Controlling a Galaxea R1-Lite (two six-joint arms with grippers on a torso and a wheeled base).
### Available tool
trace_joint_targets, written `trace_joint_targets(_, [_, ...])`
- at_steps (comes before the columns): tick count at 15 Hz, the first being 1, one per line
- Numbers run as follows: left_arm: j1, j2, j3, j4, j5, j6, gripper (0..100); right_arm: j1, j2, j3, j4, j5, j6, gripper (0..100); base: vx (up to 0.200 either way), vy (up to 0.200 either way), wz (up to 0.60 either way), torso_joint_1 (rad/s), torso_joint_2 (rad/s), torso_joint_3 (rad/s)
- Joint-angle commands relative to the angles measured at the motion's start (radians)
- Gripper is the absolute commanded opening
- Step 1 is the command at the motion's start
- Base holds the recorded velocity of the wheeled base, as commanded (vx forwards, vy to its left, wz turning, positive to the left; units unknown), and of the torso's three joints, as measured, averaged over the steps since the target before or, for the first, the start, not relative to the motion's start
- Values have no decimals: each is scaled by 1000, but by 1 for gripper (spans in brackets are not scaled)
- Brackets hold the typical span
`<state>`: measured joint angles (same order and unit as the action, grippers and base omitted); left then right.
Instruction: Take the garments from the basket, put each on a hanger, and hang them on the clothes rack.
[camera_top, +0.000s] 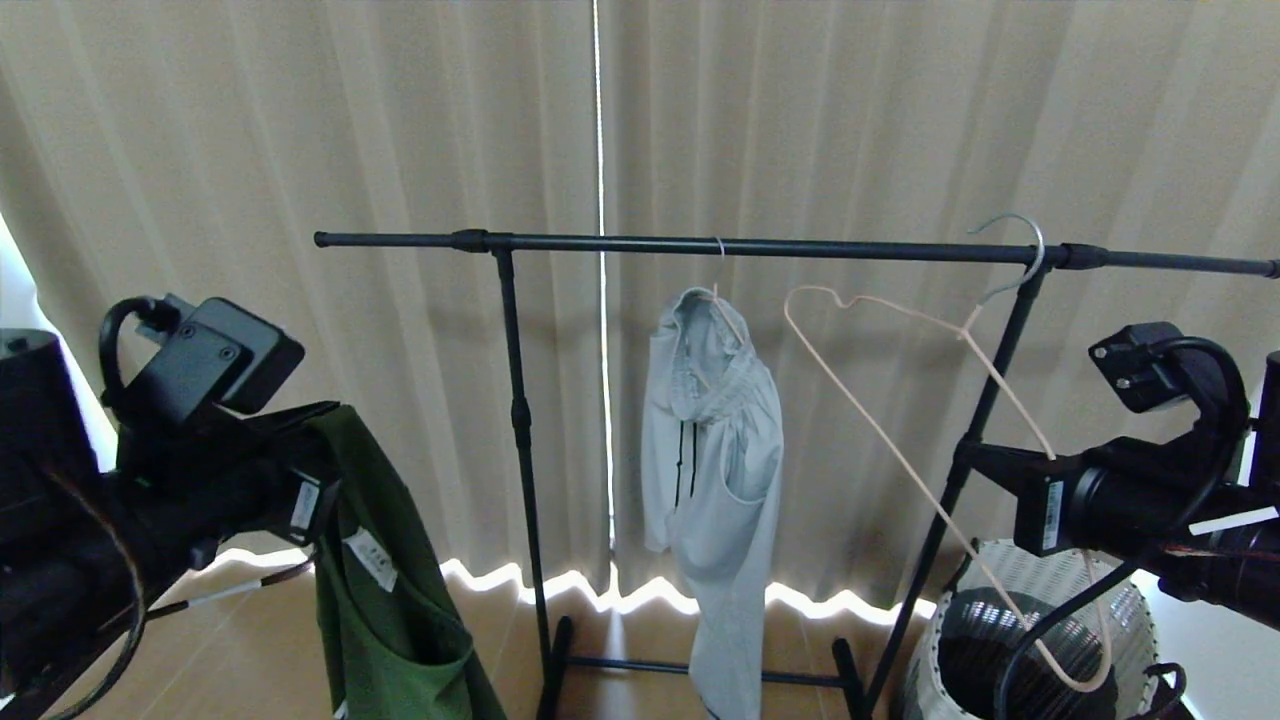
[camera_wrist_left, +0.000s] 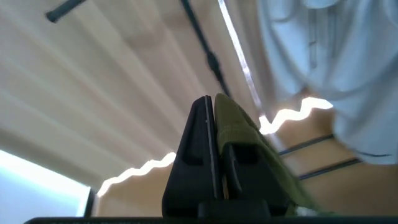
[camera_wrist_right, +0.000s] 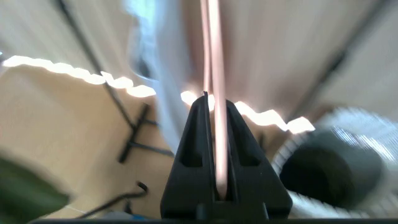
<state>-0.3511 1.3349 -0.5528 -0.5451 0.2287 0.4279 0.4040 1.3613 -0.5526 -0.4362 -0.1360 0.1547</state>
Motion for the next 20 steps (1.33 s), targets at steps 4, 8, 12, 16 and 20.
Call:
trace_joint_targets(4, [-40,204,-319,114,201,-9,0,223,82,-3,-96,6,6,0,0,0,0,0,0,0])
trace_joint_targets(8, [-46,325,-457,203,277,-170,0,383,76,8,-101,6,23,0,0,0,0,0,0,0])
trace_joint_targets(12, [-72,471,-573,203,432,-228,0,463,85,8,-101,21,32,0,0,0,0,0,0,0])
trace_joint_targets(16, [-115,515,-644,205,446,-228,0,481,85,5,-101,99,34,0,0,0,0,0,0,0])
trace_joint_targets(20, [-167,504,-639,198,446,-232,0,503,105,-6,-102,101,36,0,0,0,0,0,0,0])
